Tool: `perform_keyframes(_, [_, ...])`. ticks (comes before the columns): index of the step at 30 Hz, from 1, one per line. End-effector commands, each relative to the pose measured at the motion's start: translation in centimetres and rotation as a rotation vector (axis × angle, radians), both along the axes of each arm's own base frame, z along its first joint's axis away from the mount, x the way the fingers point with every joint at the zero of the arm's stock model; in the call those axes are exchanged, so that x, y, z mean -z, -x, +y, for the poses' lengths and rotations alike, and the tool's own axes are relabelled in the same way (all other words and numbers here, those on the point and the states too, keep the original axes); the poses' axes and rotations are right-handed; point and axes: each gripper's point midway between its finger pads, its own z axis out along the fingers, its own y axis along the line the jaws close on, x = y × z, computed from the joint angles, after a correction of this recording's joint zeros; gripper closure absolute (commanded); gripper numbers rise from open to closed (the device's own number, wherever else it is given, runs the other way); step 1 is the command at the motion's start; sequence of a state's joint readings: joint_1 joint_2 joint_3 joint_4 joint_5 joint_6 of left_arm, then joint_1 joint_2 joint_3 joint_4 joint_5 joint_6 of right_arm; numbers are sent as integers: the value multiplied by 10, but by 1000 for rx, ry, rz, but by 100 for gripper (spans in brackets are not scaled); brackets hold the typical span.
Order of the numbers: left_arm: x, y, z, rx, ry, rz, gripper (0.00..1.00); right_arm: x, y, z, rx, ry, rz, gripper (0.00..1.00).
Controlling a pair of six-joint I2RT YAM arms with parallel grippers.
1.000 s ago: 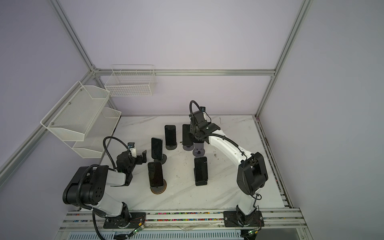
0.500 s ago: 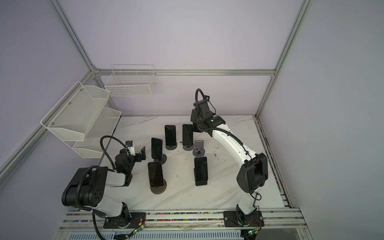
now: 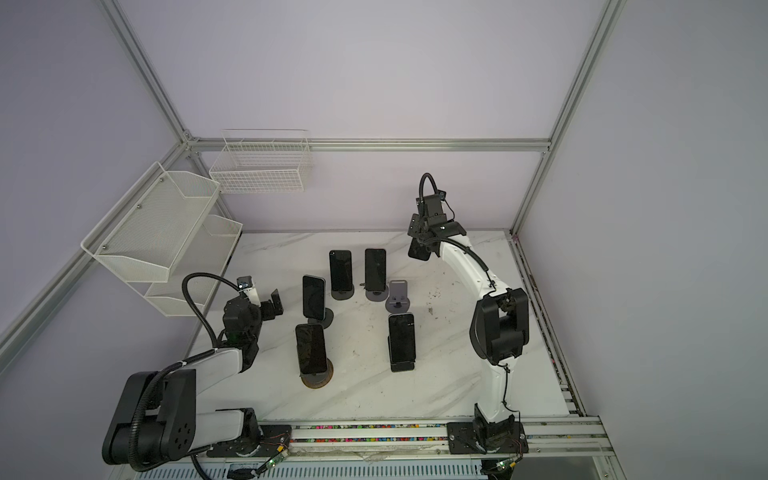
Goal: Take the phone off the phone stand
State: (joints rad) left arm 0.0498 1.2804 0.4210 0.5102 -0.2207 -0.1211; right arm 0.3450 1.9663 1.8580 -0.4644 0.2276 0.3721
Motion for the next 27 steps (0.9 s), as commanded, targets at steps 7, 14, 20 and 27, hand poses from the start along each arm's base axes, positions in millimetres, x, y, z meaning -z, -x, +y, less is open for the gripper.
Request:
perform_keyframes(7, [-36,8,10,-139,158,72,0,31,-19,8,-32,26,44,37])
perform_keyframes(14, [-30,34,30,-288,153,126,0,62,-28,8,-57,72,104,37])
perform_keyframes(20, [-12,37,28,-274,156,127,0,94,-31,-5,-69,170,188,37])
perform_keyframes(27, [-4,50,34,-315,189,91,0,130,-29,-20,-104,187,293,37])
